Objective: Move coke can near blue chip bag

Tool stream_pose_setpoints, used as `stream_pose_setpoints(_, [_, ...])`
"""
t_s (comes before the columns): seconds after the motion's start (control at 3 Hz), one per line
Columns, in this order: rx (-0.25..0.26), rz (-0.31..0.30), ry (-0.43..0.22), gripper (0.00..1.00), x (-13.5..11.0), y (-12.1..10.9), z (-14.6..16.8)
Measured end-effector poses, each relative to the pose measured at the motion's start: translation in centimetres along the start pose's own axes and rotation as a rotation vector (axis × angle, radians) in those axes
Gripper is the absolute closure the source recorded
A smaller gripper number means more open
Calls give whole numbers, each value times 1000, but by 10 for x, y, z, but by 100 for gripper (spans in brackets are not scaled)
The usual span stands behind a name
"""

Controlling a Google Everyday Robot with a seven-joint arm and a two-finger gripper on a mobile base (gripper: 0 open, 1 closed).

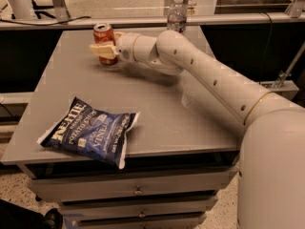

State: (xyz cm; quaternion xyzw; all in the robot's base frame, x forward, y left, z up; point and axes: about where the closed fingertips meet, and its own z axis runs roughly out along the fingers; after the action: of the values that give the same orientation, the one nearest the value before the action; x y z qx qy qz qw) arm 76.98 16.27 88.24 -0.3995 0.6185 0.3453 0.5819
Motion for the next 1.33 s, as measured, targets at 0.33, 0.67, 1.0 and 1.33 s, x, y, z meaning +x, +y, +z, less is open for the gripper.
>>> stream_pose_setpoints(0.33, [-5, 18, -32, 88, -10, 10, -16])
stream_pose_setpoints(0.67, [-28, 38, -58, 100, -28, 35, -47])
stream_pose_setpoints(1.0, [-76, 39, -61, 100, -43, 77, -79])
stream_pose_setpoints(1.33, [-116, 56, -39, 100, -41, 123, -114])
